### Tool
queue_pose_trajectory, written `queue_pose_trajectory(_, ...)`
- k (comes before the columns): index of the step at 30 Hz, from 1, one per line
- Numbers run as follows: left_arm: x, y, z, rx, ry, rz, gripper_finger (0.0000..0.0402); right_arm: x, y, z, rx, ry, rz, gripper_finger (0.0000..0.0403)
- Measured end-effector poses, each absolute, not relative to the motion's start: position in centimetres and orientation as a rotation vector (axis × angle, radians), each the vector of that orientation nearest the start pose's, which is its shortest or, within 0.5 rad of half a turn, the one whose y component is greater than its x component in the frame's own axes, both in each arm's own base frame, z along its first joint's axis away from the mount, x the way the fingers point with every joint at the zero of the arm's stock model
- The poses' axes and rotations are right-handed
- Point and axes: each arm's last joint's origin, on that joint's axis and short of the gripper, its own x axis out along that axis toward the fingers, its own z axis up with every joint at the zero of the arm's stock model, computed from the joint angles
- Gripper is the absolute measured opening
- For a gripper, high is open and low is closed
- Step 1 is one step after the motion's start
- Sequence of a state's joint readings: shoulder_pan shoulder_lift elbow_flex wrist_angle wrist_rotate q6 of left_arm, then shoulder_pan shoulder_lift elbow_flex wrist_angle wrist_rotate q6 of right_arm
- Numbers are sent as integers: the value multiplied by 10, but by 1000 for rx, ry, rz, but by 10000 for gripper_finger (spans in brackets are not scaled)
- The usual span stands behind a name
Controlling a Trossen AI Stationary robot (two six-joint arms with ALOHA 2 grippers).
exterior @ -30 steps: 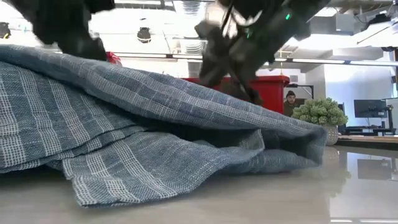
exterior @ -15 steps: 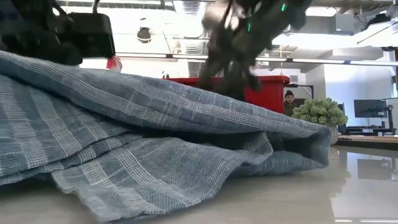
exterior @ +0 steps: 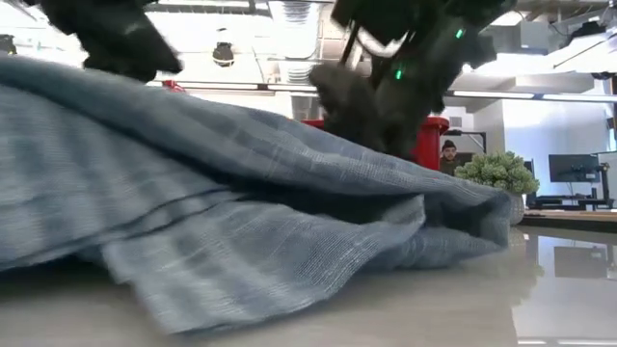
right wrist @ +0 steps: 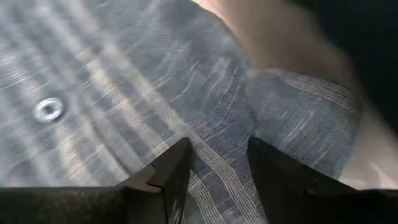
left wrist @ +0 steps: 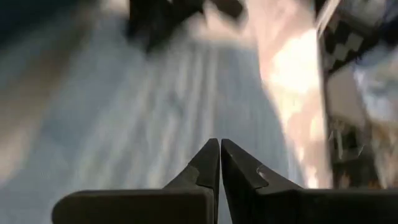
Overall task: Fold Laundry from Bin
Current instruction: Fold the blue long sleeve on the table
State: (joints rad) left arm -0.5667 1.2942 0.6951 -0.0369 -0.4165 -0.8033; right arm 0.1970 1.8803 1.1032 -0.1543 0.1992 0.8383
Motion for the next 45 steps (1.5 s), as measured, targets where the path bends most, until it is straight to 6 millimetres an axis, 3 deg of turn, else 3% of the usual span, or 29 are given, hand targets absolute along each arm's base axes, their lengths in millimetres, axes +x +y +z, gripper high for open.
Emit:
queue_pose_trajectory(3, 220, -136, 186, -485, 709, 58, 3, 371, 55, 136, 592, 876, -446, 191)
queue_pose_trajectory(8, 218, -154, 154, -551, 826, -11, 1, 373, 46, 139, 612, 859, -438, 191)
queue_pose_trajectory(11, 214, -165, 136, -611, 847, -16, 0, 371, 45, 156, 632, 819, -411, 191)
queue_pose_trajectory(15, 210, -175, 120, -678, 841, -22, 0, 357, 47, 199, 706, 743, -389, 191)
queue_pose_trajectory(20, 199, -181, 114, -716, 791, -22, 0, 325, 75, 220, 836, 816, -468, 191)
queue_pose_trajectory(27, 190, -186, 112, -710, 731, 21, 0, 312, 94, 195, 1004, 899, -523, 225)
queue_pose_trajectory(35, 189, -187, 112, -692, 729, 17, 0, 312, 85, 168, 1176, 759, -413, 320)
queue_pose_trajectory(38, 188, -187, 112, -692, 740, 5, 0, 306, 82, 158, 1213, 706, -455, 344)
queue_pose_trajectory(42, 187, -189, 112, -696, 742, 1, 0, 304, 86, 146, 1235, 708, -481, 356)
queue_pose_trajectory(45, 187, -189, 113, -700, 737, -1, 0, 315, 94, 136, 1283, 651, -419, 355)
